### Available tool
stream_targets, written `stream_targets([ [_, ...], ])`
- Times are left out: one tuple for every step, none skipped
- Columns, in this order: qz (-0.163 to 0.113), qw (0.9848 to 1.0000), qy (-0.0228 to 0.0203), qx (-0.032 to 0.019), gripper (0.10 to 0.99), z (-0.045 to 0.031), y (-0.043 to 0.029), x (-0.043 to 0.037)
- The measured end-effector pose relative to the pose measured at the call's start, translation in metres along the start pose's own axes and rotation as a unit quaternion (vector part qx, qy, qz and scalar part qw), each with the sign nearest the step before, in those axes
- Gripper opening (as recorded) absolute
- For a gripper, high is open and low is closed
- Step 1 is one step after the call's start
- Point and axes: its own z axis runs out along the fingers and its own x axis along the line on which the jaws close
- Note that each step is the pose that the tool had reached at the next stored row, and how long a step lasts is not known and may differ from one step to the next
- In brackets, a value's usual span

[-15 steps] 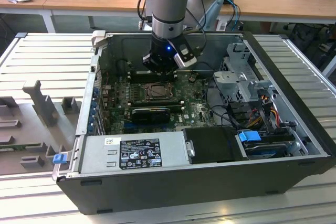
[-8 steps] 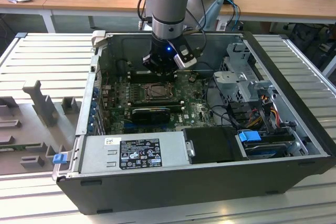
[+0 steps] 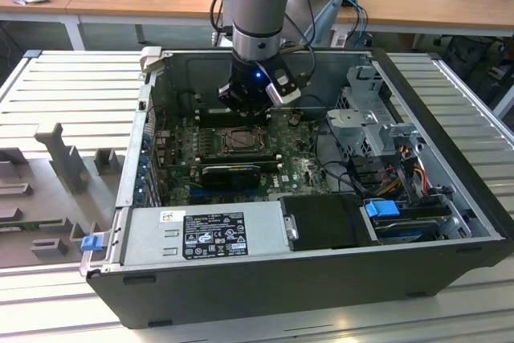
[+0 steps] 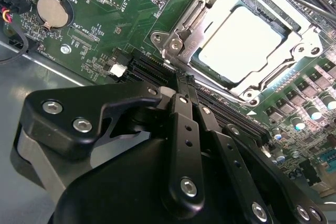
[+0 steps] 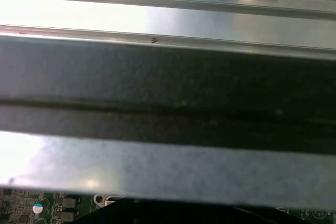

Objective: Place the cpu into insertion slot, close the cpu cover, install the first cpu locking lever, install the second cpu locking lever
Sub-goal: 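Install the first cpu locking lever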

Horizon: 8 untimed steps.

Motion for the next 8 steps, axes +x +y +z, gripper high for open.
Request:
stream_targets([
  [0.0,1.0,0.0,0.0,0.106,0.0001,-0.0001,0.0],
  [0.0,1.0,0.0,0.0,0.106,0.0002,-0.0001,0.0],
  [0.0,1.0,0.0,0.0,0.106,0.0003,-0.0001,0.0],
  [0.0,1.0,0.0001,0.0003,0.106,0.0004,-0.0001,0.0],
  [0.0,1.0,0.0001,0.0004,0.106,0.0004,-0.0001,0.0],
  [0.0,1.0,0.0001,0.0006,0.106,0.0006,-0.0001,0.0],
  [0.0,1.0,0.0001,0.0008,0.106,0.0007,-0.0001,-0.0001],
  [0.0,1.0,0.0,0.0012,0.106,0.0009,-0.0001,0.0],
])
